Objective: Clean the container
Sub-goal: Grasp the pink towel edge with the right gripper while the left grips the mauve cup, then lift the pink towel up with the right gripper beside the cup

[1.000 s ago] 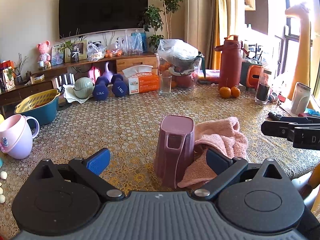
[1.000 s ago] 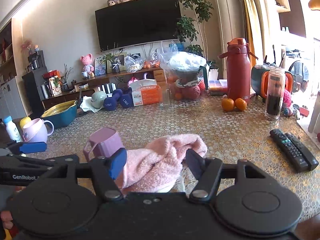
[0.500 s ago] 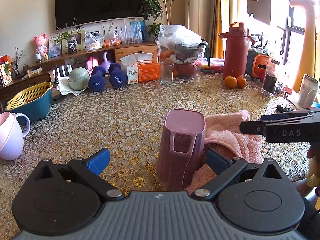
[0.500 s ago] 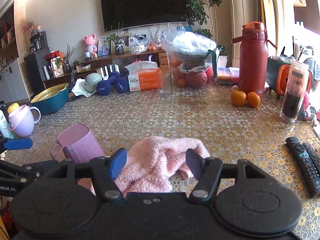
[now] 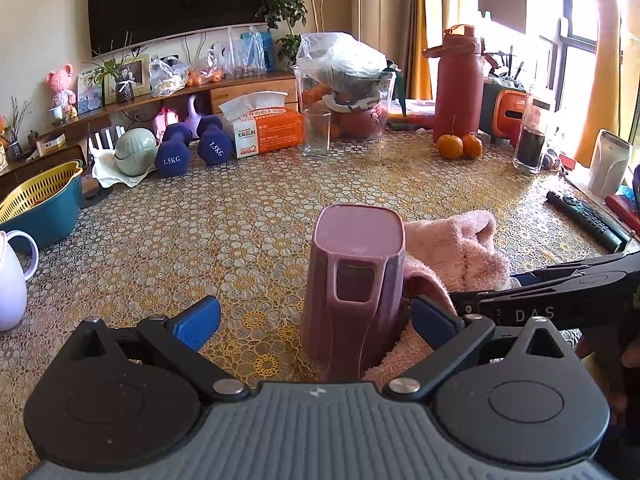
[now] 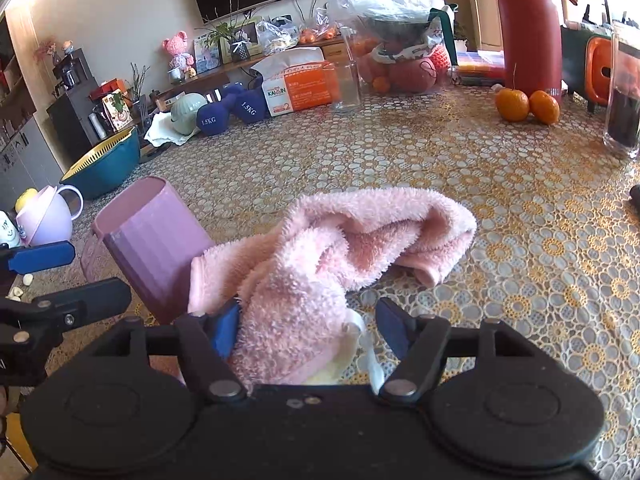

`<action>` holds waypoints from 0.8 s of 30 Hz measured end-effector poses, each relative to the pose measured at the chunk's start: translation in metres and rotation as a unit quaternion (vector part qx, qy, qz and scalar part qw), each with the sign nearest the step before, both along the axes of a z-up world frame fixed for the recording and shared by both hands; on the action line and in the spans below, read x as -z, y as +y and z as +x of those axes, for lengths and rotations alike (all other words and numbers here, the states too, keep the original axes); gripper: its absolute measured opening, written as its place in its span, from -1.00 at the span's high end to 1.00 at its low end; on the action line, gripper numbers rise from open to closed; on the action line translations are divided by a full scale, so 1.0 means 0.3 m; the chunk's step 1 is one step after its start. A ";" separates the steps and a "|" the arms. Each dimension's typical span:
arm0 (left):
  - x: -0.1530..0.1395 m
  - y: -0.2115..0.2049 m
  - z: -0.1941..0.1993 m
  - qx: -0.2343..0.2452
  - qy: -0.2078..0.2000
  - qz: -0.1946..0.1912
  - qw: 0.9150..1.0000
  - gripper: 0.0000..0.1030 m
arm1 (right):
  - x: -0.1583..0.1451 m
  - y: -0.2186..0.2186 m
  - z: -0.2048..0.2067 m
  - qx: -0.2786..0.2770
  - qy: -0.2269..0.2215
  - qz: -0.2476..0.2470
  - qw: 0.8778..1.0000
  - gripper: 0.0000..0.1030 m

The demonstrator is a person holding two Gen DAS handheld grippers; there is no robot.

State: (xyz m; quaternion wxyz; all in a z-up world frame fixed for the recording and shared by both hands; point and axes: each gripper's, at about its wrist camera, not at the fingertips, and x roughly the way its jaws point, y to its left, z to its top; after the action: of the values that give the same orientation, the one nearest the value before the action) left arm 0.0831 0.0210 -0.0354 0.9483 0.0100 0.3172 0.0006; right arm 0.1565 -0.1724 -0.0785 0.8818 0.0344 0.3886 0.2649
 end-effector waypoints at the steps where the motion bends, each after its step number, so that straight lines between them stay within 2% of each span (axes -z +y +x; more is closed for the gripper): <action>1: 0.002 0.002 0.001 0.002 0.001 -0.002 1.000 -0.96 | 0.004 -0.004 0.005 0.000 0.010 0.009 1.000 -0.34; 4: 0.005 0.004 0.006 0.003 0.004 -0.001 1.000 -0.93 | 0.006 -0.018 0.007 0.000 0.027 0.031 0.999 -0.29; 6: 0.006 0.009 0.008 0.003 0.006 -0.004 1.000 -0.91 | -0.006 -0.025 -0.001 -0.001 0.022 0.039 0.999 0.09; 9: 0.008 0.009 0.007 0.005 0.008 -0.003 1.000 -0.81 | -0.038 -0.040 -0.006 -0.002 0.016 0.050 0.999 0.28; 13: 0.010 0.006 0.001 0.008 0.007 0.000 1.000 -0.74 | -0.109 -0.055 -0.012 -0.006 -0.025 0.040 0.999 0.32; 16: 0.010 -0.001 0.001 0.013 0.008 0.007 1.000 -0.56 | -0.191 -0.051 -0.022 -0.020 -0.076 0.026 0.997 0.33; 20: 0.001 -0.006 0.006 0.015 0.005 0.009 1.000 -0.31 | -0.311 -0.022 -0.039 -0.052 -0.145 0.014 0.988 0.33; 24: -0.010 -0.025 0.005 0.025 -0.003 0.014 1.000 -0.20 | -0.389 0.047 -0.055 -0.096 -0.193 -0.007 0.977 0.33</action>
State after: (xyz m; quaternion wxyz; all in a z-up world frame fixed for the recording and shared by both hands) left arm 0.0848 0.0137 -0.0325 0.9487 0.0315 0.3140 -0.0185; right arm 0.1399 -0.1582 0.0382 0.9108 -0.0607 0.2146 0.3473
